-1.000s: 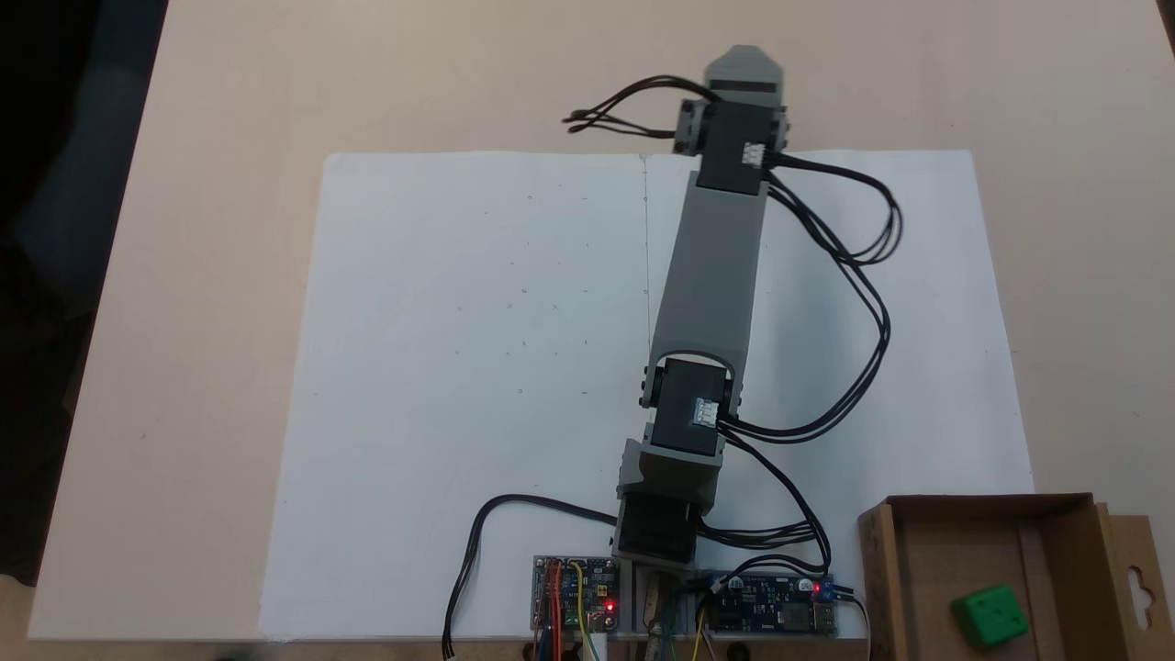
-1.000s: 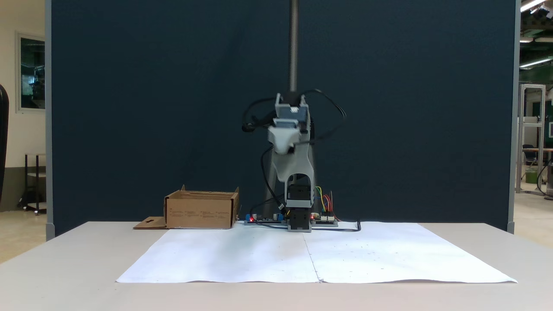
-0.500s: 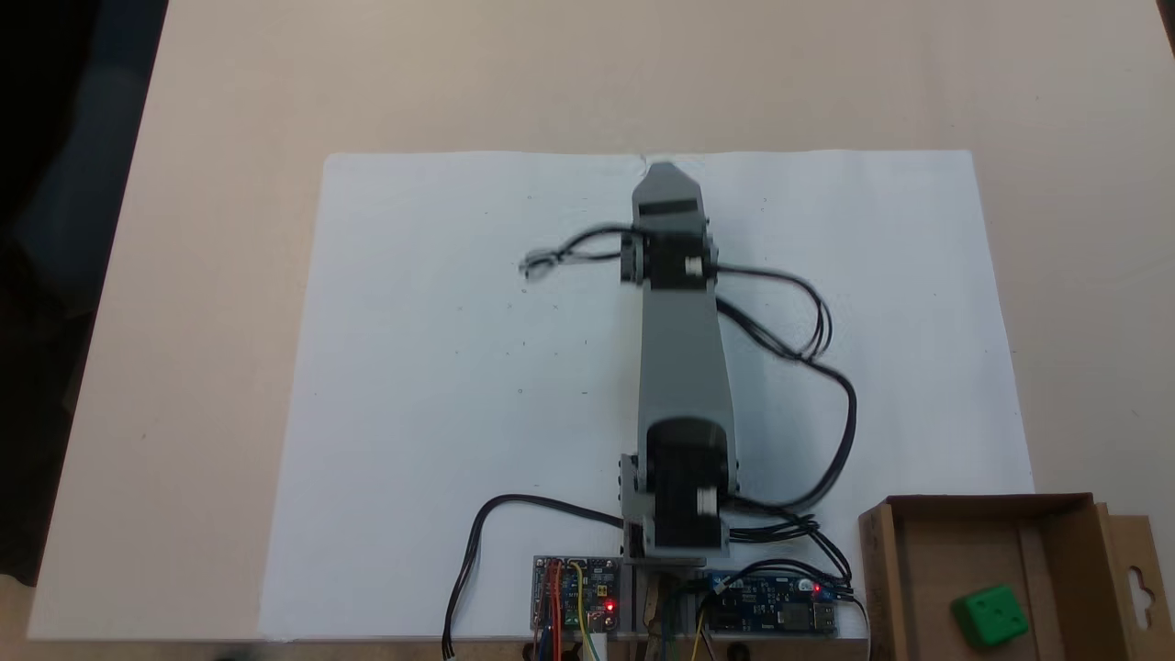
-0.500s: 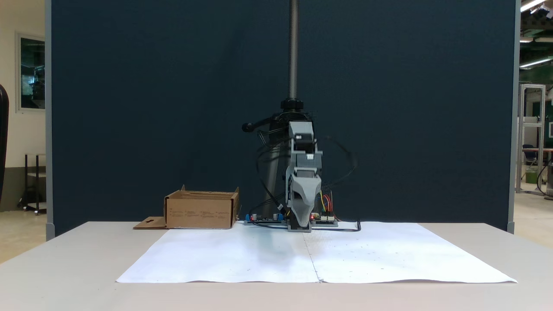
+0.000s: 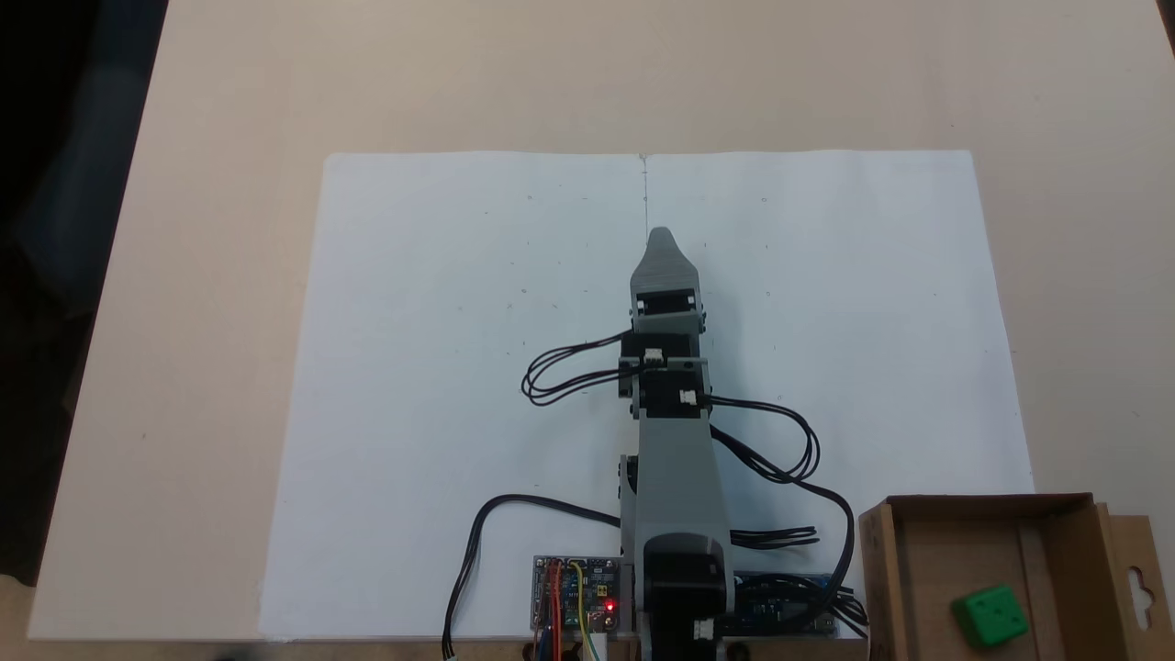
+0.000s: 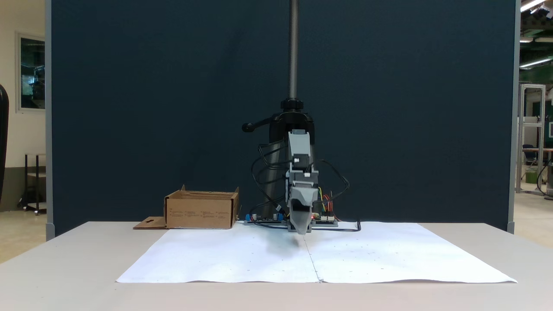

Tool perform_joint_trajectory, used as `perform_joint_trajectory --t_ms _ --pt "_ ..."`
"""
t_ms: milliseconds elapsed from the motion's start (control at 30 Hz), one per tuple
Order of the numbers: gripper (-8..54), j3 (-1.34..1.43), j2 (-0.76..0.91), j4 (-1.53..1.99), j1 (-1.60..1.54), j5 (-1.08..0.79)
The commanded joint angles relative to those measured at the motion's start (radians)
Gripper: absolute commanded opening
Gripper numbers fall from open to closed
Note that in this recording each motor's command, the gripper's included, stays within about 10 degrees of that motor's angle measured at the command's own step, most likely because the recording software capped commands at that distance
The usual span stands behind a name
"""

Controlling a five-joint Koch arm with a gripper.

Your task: Grasp a green dice and put it in the bin.

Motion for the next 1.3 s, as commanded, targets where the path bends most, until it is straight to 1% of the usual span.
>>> perform_joint_trajectory --t_ms 0,233,433,933,1267 --pt "44.8 0.028 0.12 -0.164 0.009 0.041" --pt "45.2 0.229 0.118 -0.402 0.055 0.035" --pt "45.3 0.318 0.12 -0.599 0.063 0.034" --pt "46.5 0.325 0.12 -1.055 0.071 0.028" --pt "46.9 0.325 0.12 -1.065 0.071 0.031"
